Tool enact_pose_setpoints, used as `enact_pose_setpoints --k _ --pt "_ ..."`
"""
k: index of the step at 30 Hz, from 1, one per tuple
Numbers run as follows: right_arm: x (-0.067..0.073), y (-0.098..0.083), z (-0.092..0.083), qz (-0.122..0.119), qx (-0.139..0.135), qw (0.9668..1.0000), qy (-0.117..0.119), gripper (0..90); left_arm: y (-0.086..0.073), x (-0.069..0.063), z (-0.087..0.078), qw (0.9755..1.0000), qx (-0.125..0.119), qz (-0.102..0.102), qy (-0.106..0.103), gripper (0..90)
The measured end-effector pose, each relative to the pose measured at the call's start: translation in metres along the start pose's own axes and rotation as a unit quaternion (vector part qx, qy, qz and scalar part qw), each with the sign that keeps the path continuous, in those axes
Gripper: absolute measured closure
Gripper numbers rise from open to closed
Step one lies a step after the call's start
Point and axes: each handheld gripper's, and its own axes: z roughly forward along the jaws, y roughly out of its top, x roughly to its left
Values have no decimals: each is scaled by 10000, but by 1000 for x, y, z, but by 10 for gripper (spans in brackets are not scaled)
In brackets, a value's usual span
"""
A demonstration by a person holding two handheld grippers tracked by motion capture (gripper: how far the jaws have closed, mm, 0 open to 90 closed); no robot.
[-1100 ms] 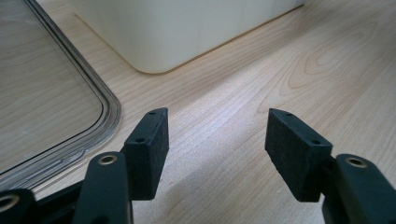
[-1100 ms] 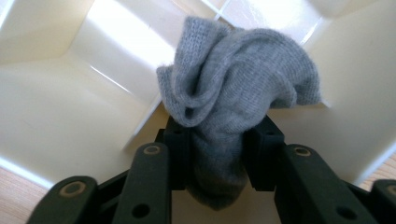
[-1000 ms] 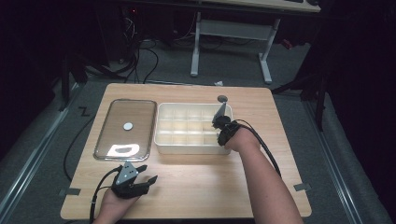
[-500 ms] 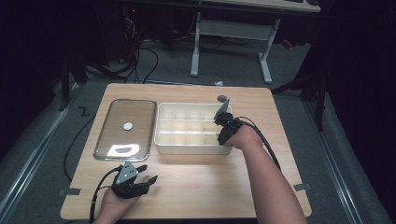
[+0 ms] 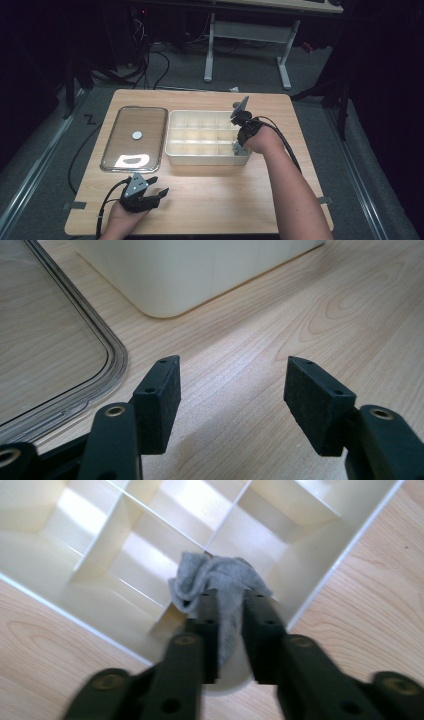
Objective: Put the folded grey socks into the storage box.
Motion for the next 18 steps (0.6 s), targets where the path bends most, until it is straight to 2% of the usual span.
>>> enact_pose_setpoints --k 3,4,6,8,9,10,11,13,16,18 --pt "1 3 6 -12 107 9999 -71 900 0 0 0 10000 4 3 1 402" --pt "1 5 12 3 261 9996 -106 900 0 0 0 10000 5 3 2 402" --pt "3 6 16 20 326 9994 -109 900 0 0 0 10000 4 5 7 402" --pt "2 8 21 -97 366 9992 -135 900 0 1 0 10000 -7 -4 9 402" --pt "4 8 22 47 417 9991 -99 900 0 1 0 10000 -8 -9 8 402" --pt "3 8 24 -42 452 9989 -76 900 0 1 0 10000 -8 -10 4 402" --pt "4 7 26 -14 491 9988 -58 900 0 1 0 10000 -7 -9 2 402" --pt "4 6 31 -49 522 9986 -57 900 0 1 0 10000 -6 -8 -1 402" --pt "5 5 37 69 542 9985 -52 900 0 1 0 10000 -8 -6 -3 402" --pt "4 5 40 8 547 9985 -48 900 0 1 0 10000 -6 -4 -8 402"
